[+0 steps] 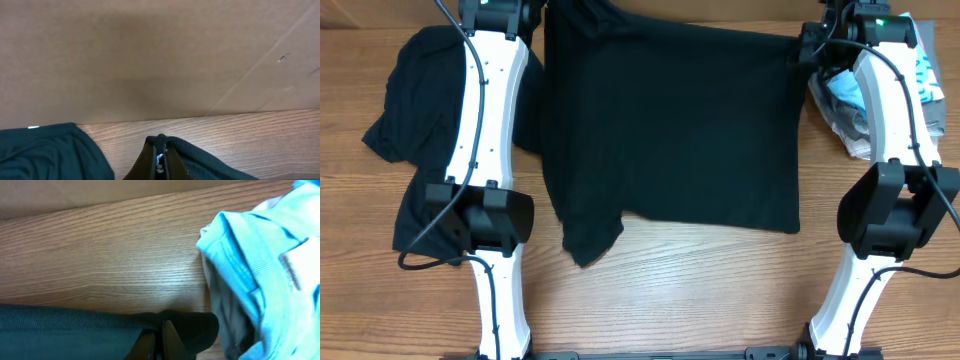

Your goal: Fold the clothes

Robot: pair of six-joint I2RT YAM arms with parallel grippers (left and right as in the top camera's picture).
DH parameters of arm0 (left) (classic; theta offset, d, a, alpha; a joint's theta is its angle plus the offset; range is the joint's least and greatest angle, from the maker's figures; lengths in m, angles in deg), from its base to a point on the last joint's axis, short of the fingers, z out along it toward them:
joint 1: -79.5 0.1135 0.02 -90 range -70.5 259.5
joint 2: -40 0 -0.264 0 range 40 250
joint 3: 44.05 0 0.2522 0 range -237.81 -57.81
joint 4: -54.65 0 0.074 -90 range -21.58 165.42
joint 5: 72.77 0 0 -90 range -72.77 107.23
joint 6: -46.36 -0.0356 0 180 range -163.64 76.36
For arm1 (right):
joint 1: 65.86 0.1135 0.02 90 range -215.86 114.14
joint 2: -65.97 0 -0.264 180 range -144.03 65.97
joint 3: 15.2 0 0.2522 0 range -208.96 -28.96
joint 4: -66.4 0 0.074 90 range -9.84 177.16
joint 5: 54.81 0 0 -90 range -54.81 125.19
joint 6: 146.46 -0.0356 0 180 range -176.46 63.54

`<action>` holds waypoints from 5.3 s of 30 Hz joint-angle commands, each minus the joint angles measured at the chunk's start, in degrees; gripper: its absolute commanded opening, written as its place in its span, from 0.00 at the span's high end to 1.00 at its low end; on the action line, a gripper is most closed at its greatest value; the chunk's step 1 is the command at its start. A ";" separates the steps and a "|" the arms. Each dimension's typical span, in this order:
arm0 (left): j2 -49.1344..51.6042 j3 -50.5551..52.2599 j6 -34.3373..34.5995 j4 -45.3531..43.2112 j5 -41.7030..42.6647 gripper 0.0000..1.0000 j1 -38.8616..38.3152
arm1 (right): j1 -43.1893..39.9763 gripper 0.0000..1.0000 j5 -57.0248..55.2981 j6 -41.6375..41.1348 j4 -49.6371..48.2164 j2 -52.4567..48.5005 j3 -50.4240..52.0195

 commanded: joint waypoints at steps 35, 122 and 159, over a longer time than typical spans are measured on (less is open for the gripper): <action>6.01 1.07 -2.19 32.00 -1.29 0.76 -1.81 | -5.11 0.80 7.28 2.60 27.93 -1.46 -1.22; -23.34 80.06 26.49 14.84 -3.32 0.96 -21.75 | -4.52 0.32 4.00 -20.15 9.49 40.30 55.01; -23.34 80.06 24.41 9.70 -3.32 0.96 -18.34 | -4.52 0.52 -3.34 -31.08 -13.00 35.69 76.43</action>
